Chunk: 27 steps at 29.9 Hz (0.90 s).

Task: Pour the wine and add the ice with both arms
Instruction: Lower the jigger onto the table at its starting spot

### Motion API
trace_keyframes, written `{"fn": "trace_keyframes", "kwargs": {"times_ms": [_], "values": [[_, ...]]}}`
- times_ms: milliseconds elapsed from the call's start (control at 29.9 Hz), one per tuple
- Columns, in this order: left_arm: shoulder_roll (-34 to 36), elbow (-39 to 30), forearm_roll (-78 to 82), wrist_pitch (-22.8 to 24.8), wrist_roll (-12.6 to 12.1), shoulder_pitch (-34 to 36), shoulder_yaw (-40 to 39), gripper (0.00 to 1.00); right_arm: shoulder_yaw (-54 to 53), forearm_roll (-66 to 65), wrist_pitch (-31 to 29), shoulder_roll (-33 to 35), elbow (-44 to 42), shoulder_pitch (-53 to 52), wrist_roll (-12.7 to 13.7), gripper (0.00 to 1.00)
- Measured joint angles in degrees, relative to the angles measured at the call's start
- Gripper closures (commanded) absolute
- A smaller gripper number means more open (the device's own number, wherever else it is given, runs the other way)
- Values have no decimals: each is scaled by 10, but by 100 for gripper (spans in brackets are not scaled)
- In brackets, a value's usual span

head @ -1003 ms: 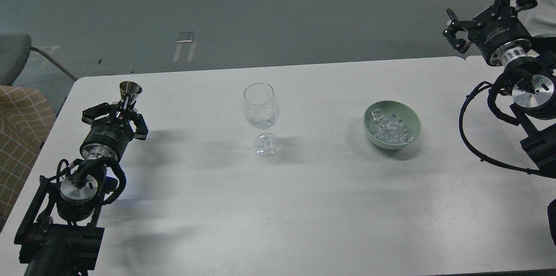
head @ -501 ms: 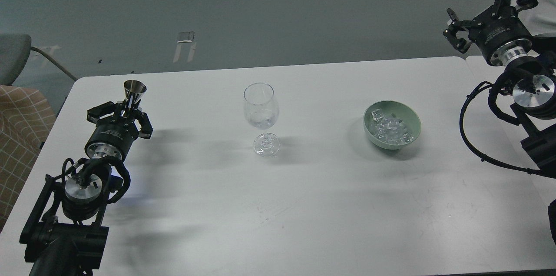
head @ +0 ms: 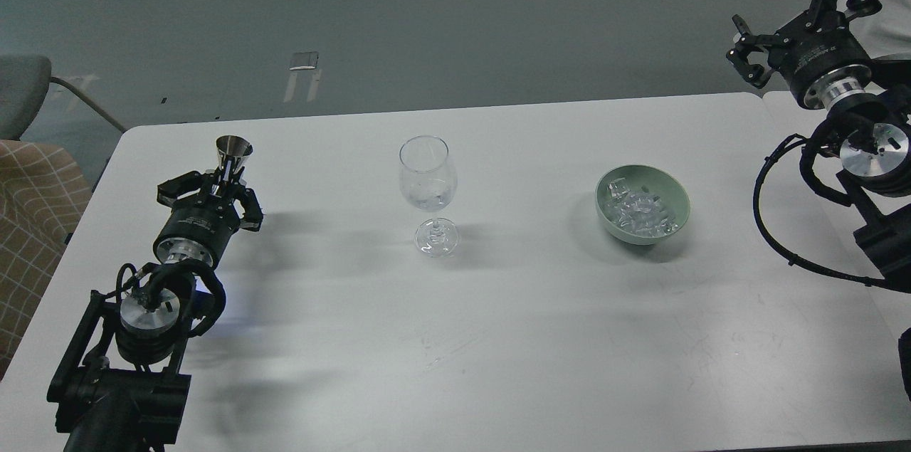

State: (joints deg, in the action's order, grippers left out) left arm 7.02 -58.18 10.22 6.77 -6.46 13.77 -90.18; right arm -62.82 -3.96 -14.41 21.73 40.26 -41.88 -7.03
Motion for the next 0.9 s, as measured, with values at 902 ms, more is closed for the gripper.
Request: {"fn": "trace_keyframes", "kwargs": {"times_ms": [902], "values": [[-1, 6, 0, 0, 1, -3, 2, 60, 0, 0, 0, 0, 0, 2, -1, 0]]}}
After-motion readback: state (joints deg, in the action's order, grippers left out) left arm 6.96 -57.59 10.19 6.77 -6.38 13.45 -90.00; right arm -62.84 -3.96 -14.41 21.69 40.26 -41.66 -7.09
